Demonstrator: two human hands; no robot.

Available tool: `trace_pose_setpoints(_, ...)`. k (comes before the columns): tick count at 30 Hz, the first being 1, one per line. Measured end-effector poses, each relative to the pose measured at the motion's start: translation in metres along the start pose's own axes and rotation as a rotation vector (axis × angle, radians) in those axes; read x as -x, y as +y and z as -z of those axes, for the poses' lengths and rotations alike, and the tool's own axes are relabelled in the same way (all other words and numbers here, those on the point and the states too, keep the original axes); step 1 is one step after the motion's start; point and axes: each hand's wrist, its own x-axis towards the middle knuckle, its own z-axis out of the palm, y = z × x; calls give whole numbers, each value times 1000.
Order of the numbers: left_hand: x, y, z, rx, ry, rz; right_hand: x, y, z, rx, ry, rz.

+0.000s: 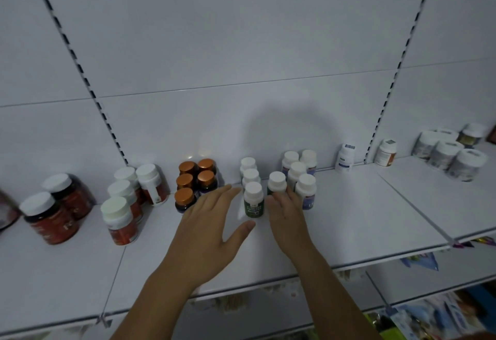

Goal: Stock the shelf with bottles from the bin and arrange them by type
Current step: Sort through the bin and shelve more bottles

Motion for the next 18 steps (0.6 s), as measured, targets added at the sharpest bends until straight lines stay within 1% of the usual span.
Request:
trace_pose_setpoints(4,-3,3,3,-81,15,-9,-20,-5,-9,-210,40,-108)
trace_pose_setpoints(7,-5,7,7,-175,13,-24,-30,-15,-12,-290,52,-220)
trace_pose_setpoints(9,-6,10,9,-200,14,-32,-36,-19,-14,-296,41,-234)
trace_pose_setpoints(18,5,15,13,-153,27,35,-56,-13,-18,-264,19,-307)
